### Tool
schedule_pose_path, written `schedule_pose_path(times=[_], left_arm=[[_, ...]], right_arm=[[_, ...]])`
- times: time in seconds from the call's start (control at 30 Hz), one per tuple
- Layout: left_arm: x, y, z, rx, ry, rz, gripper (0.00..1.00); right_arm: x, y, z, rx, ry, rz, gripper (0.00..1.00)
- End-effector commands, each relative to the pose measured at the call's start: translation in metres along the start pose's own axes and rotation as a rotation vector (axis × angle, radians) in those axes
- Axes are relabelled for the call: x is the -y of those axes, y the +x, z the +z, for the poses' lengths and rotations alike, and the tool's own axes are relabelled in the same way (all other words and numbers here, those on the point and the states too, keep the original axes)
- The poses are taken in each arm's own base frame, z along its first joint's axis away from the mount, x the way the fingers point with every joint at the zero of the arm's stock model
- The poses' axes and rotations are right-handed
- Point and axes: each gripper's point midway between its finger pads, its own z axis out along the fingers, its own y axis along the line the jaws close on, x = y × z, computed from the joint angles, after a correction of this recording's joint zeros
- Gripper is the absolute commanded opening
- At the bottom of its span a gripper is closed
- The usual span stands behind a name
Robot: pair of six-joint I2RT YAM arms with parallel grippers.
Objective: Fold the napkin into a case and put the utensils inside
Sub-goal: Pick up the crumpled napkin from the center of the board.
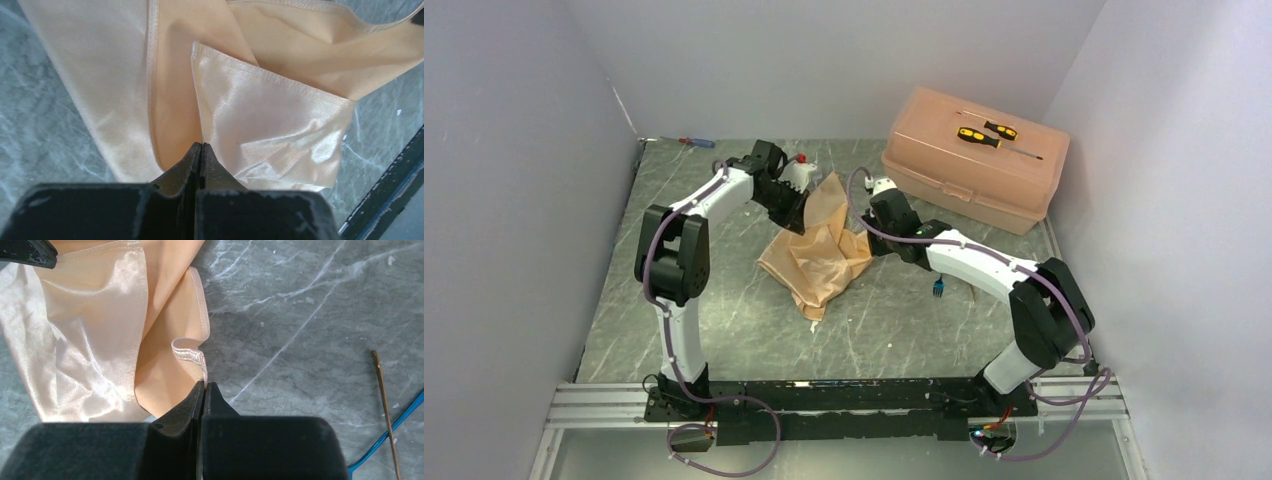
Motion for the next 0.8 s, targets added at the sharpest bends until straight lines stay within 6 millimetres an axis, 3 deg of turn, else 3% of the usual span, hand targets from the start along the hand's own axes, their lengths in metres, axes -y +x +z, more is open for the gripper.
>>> schedule_pose_path(times=[0.0,0.1,0.2,0.33,0.43,0.53,0.63,0.77], left_arm=[[-0.003,-0.022,-0.021,0.061,-0.073,0.104,0.03],[-0.012,-0.039,-0.036,0.091,-0.141,0.123,0.03],[-0.029,-0.081,-0.08,0.236,-0.261,0.12,0.03],[-0.06,-0.142,-0.184,0.473,-0.455,0.116,0.03],[-0.069,-0.168,-0.262,0.622,-0.581,0.128,0.03],[-0.066,-0.178,-0.329,0.737,-0.713,0.189,0.03],[-0.059,-0.173,-0.378,0.814,-0.855,0.248,0.03],[-0.051,-0.165,-0.424,0.874,-0.988,0.262,0.03]], right_arm=[[-0.001,-0.038,-0.023,0.105,-0.022,0.026,0.0],[0.004,-0.048,-0.027,0.127,-0.018,0.042,0.0],[0.008,-0.079,-0.037,0.184,-0.02,0.05,0.0],[0.018,-0.142,-0.056,0.285,0.015,0.039,0.0],[0.023,-0.189,-0.069,0.355,0.04,0.034,0.0],[0.023,-0.232,-0.086,0.43,0.054,0.026,0.0],[0.02,-0.265,-0.103,0.494,0.059,0.019,0.0],[0.017,-0.294,-0.125,0.568,0.052,0.026,0.0]])
